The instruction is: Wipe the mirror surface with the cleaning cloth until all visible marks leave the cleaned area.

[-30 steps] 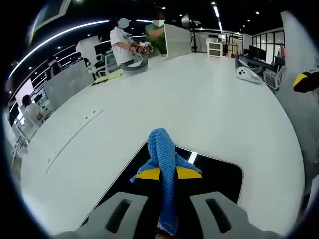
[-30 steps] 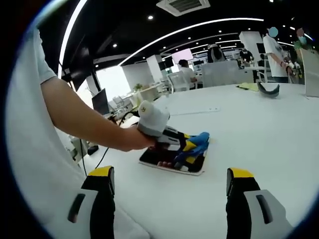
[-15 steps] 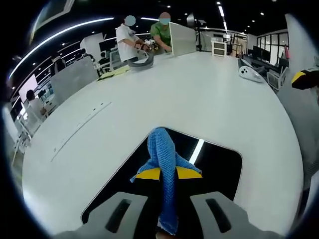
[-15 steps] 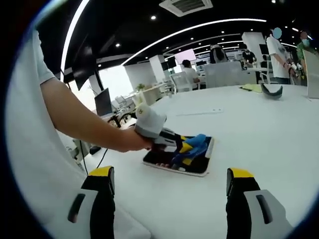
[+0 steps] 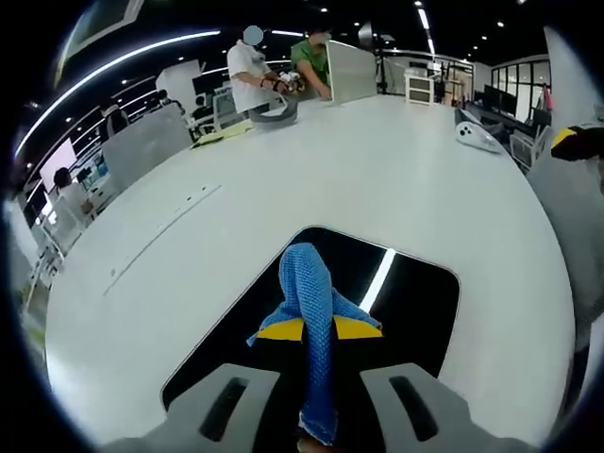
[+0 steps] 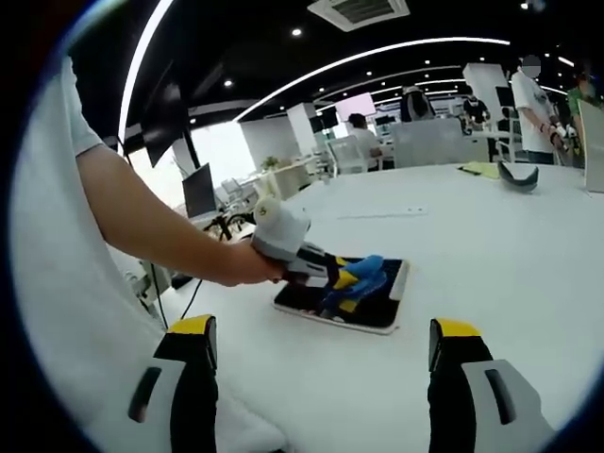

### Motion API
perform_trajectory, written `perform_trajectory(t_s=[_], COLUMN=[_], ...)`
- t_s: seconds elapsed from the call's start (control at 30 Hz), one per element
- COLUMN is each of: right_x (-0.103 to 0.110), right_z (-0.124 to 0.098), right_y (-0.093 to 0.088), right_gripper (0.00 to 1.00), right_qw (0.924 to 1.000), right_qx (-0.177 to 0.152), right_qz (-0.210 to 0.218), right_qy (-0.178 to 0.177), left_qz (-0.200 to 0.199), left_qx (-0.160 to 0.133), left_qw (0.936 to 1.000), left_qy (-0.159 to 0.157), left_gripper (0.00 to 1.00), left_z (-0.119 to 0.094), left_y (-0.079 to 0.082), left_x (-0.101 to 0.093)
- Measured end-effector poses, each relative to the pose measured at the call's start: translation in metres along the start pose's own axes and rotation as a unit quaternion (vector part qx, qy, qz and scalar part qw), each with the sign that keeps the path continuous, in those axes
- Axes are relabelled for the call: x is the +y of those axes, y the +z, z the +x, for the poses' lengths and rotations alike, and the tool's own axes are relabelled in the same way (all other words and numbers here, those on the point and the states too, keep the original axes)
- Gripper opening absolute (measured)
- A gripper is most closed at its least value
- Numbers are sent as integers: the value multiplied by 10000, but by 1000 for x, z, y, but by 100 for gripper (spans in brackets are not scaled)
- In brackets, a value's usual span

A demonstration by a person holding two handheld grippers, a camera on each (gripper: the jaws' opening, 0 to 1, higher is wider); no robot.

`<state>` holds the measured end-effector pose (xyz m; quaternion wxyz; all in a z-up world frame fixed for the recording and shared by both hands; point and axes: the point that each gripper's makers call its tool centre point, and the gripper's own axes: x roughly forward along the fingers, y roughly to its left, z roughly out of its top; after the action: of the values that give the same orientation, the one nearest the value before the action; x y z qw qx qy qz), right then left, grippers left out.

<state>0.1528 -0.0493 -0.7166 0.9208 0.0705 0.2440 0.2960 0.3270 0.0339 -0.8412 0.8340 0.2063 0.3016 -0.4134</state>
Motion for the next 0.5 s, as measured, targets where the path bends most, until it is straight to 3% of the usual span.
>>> perform_trajectory(t_s=[0.5], right_x=[4], right_z=[0], right_y=[-3], right_gripper=[92], right_qw=[10000], right_qx=[19], right_qz=[-42], right_qy=[45], left_qz=[12], left_qx=[83], left_qw=[9999], left_qy=[108], left_gripper=[7], left_z=[-9], left_y=[-10], left_x=[8])
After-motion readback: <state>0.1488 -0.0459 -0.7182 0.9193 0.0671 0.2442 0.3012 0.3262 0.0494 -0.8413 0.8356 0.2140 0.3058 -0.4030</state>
